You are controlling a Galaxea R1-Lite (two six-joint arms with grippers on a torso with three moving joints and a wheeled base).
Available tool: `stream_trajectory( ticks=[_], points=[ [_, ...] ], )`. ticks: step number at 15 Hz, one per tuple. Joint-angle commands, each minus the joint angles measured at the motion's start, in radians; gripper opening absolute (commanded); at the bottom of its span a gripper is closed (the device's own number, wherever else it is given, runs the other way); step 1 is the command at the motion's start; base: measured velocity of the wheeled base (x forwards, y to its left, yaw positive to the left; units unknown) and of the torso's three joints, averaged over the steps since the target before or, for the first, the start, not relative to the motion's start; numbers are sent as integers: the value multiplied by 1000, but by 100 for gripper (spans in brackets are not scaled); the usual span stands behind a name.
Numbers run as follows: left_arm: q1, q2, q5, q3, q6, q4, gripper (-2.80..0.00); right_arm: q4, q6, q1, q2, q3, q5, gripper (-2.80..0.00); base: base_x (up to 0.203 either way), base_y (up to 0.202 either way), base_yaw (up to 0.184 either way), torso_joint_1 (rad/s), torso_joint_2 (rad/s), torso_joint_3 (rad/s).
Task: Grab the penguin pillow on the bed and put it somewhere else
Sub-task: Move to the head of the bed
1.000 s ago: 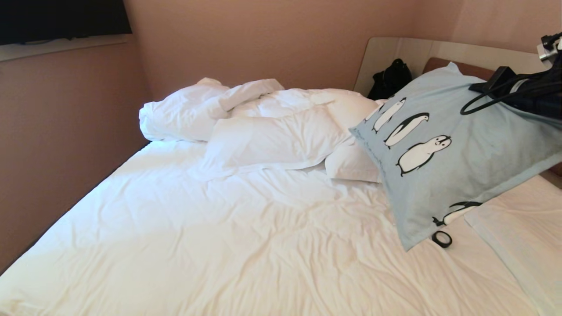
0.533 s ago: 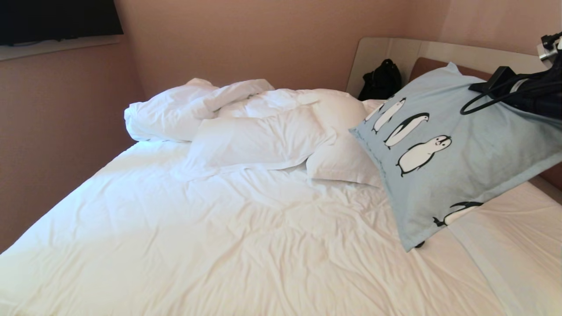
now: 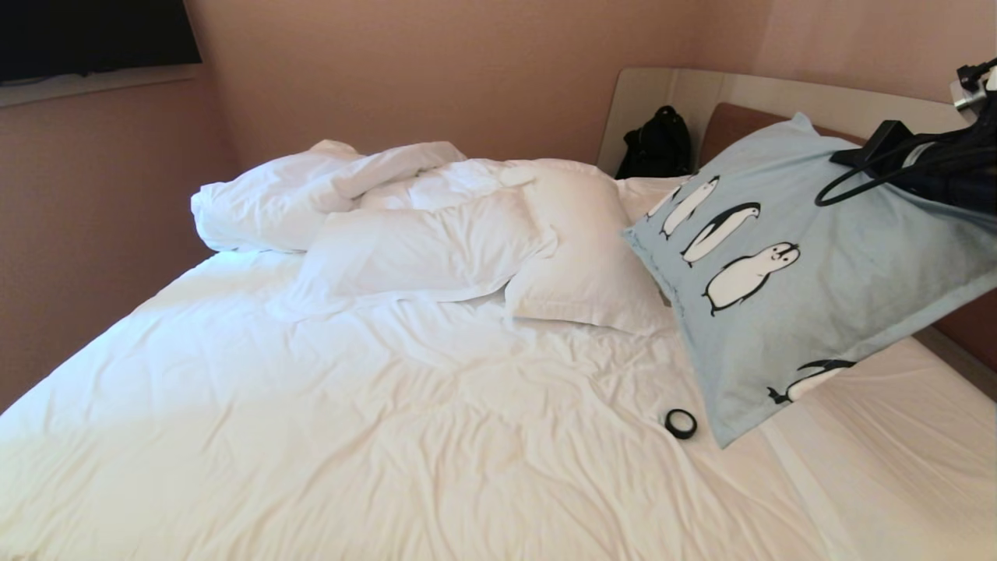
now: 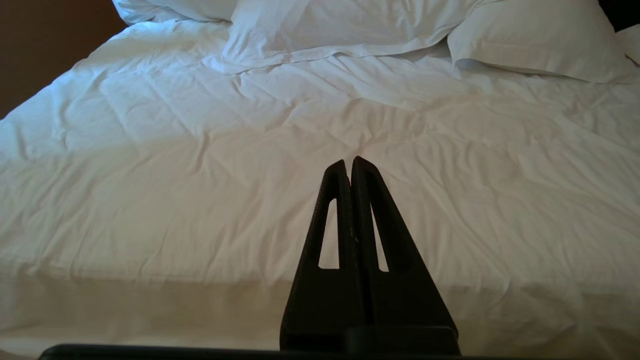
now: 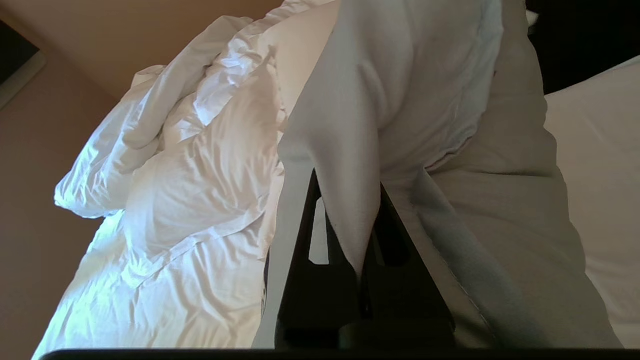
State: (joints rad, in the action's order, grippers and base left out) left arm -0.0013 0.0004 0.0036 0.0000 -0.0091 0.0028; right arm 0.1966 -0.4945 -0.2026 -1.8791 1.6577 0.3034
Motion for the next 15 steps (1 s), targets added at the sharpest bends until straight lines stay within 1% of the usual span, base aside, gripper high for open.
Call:
stream_trajectory(
  ticks=[1, 5, 8, 11, 13, 15],
  points=[
    [0, 0, -1, 2, -2, 0, -280, 2, -3, 0, -3, -1, 2, -280, 0, -191, -1, -2, 5, 2],
    [0, 0, -1, 2, 0, 0, -280, 1, -1, 0, -5, -1, 2, -280, 0, -180, -1, 4, 1, 2],
    [0, 0, -1, 2, 0, 0, -280, 3, 1, -1, -17, -1, 8, -280, 0, -30, 0, 1, 1, 1],
    [0, 0, -1, 2, 0, 0, -280, 3, 1, -41, -26, 3, 59, -280, 0, 0, 0, 0, 0, 0],
    [0, 0, -1, 2, 0, 0, -280, 8, 2, -76, -39, 4, 112, -280, 0, 0, 0, 0, 0, 0],
    [1, 0, -1, 2, 0, 0, -280, 59, 3, -115, -70, 0, 158, -280, 0, 0, 0, 0, 0, 0]
  ],
)
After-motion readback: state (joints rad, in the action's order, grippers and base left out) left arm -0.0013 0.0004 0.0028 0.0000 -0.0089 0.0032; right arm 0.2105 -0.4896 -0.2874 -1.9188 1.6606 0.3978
